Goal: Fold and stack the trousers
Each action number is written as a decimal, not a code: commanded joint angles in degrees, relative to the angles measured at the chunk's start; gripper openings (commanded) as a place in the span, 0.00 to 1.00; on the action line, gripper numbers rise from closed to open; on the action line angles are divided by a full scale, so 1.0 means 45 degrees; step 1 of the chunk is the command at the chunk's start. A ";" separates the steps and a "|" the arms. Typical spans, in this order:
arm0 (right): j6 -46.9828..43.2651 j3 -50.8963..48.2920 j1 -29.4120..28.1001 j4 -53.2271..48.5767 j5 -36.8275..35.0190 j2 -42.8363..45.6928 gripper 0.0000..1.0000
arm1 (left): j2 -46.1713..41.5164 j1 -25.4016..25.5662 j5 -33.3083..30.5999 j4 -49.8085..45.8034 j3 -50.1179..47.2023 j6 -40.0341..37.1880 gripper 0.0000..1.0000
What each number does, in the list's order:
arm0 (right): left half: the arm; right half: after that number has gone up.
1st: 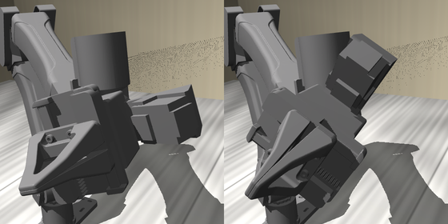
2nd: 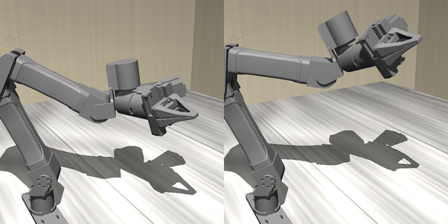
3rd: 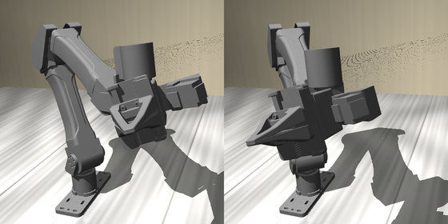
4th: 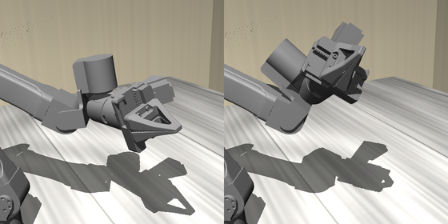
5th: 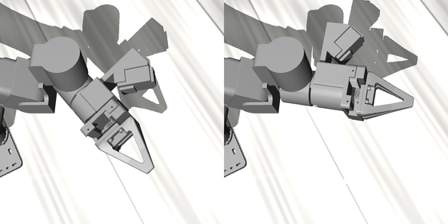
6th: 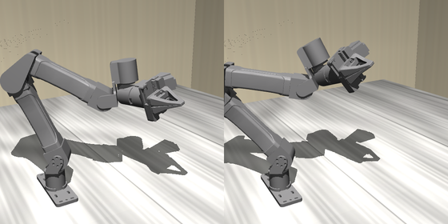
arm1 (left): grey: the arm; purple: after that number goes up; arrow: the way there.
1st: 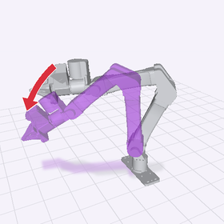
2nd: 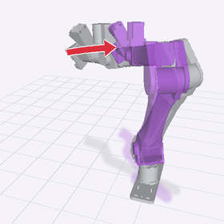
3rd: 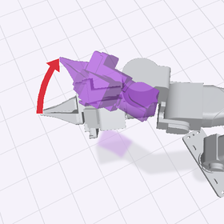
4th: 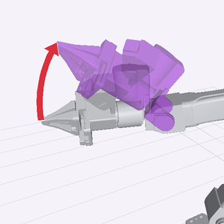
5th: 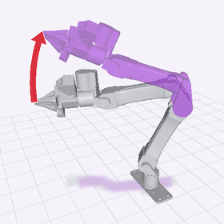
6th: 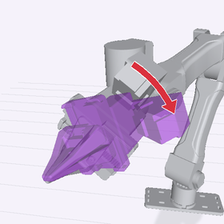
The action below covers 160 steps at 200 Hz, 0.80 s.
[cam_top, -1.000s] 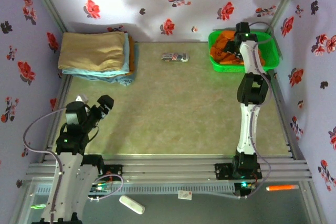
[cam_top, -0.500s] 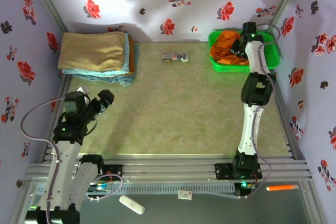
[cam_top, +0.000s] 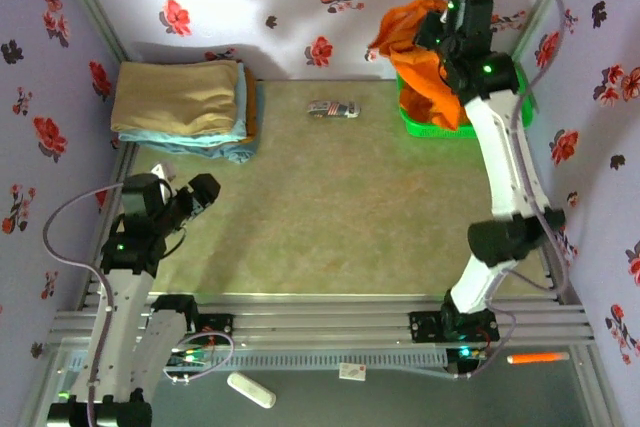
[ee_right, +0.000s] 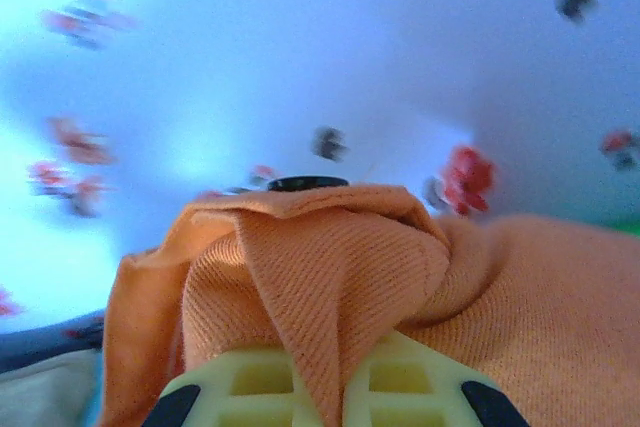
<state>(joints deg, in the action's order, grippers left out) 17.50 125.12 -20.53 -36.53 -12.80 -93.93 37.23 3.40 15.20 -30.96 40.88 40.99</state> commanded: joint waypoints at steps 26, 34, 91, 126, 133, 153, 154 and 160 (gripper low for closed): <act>-0.1767 -0.3646 -0.6005 0.2322 0.0594 0.3654 0.05 | -0.1418 0.0085 -0.0181 0.0150 -0.0215 -0.0050 0.77; -0.1362 -0.3818 -0.6449 0.1677 0.1387 0.3469 0.34 | -0.1495 0.0085 -0.0349 0.0134 -0.0178 0.0106 0.79; -0.0147 -0.8144 -0.6712 0.0645 0.1738 0.4918 0.89 | -0.1868 0.0094 -0.0742 -0.0652 0.0250 0.0473 0.97; 0.0662 -1.0722 -0.4335 0.0535 -0.0218 0.6661 0.95 | -0.1222 0.0889 -0.0269 -0.0545 0.0007 0.0195 0.99; 0.0977 -1.1214 -0.3562 0.0465 -0.0438 0.6786 0.95 | -0.0977 0.1336 -0.0447 -0.0566 -0.0041 0.0113 0.99; 0.2120 -1.2790 -0.1235 0.0728 -0.0846 0.6784 0.99 | -0.0100 0.3926 -0.2393 -0.0556 0.0095 -0.0325 0.98; 0.2182 -1.2885 -0.1100 0.0761 -0.0847 0.6768 0.99 | -0.0017 0.4105 -0.2563 -0.0569 0.0124 -0.0352 0.98; 0.2519 -1.3332 -0.0437 0.0979 -0.0632 0.6641 0.99 | 0.0434 0.5208 -0.3551 -0.0617 0.0229 -0.0520 0.98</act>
<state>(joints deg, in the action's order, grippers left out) 21.34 72.20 -31.70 -33.87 -11.49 -62.81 34.41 14.76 9.89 -32.42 40.77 42.37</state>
